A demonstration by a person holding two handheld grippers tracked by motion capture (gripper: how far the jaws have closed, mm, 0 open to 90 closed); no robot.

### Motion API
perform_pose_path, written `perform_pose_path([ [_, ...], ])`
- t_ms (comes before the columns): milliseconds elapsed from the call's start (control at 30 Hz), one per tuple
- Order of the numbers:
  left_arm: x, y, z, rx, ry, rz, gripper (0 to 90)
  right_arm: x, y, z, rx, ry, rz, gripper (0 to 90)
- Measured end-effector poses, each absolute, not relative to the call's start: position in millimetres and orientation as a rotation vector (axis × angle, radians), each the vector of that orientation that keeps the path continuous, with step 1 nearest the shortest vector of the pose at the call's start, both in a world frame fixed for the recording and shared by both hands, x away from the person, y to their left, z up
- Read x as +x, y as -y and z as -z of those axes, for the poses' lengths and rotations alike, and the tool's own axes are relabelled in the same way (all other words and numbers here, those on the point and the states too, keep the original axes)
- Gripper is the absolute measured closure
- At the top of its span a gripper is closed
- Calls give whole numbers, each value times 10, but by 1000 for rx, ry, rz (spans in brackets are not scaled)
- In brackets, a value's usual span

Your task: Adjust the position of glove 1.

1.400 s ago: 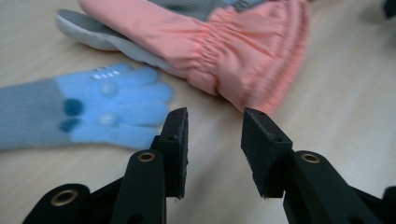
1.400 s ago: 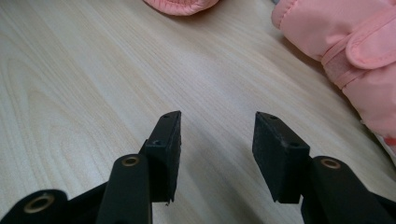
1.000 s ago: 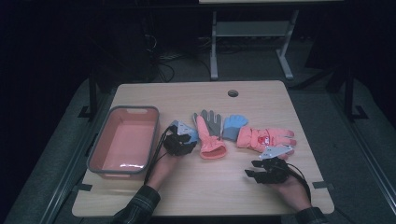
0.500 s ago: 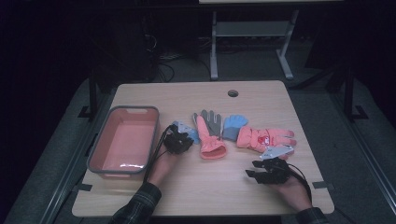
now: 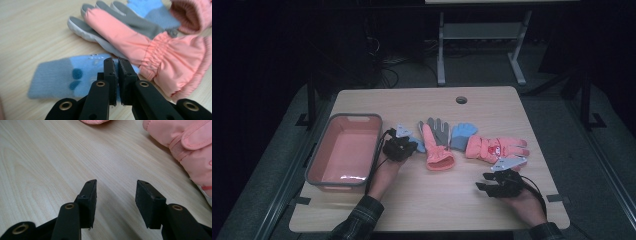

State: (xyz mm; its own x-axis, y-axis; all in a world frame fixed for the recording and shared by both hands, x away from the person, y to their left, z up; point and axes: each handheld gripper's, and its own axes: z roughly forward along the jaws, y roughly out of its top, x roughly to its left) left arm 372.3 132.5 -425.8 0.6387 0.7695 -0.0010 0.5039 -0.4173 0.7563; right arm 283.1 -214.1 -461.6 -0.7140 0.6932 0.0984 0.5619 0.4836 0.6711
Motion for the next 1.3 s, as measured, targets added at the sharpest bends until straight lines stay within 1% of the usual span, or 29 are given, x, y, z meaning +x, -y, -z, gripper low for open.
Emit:
perform_pose_path([
  [100,3709,-1366,4170,2064,-991,-444,854,2833,2144,4619,1085,-2542,-1045,512],
  [367,3620,-1392,3933,2021,-954,-452,855,2833,2164,4618,1096,-2537,-1051,505],
  [700,3420,-1335,3636,1988,-847,-419,855,2841,2224,4616,1125,-2510,-1066,483],
  [800,3336,-1317,3564,1986,-816,-391,855,2849,2247,4618,1126,-2500,-1069,474],
  [833,3282,-1315,3528,1973,-800,-361,855,2854,2253,4620,1124,-2496,-1070,470],
  [1033,3150,-1320,3475,1968,-760,-305,856,2863,2280,4619,1129,-2480,-1072,456],
  [1300,2939,-1201,3503,1992,-693,-209,855,2872,2308,4616,1147,-2457,-1085,451],
])
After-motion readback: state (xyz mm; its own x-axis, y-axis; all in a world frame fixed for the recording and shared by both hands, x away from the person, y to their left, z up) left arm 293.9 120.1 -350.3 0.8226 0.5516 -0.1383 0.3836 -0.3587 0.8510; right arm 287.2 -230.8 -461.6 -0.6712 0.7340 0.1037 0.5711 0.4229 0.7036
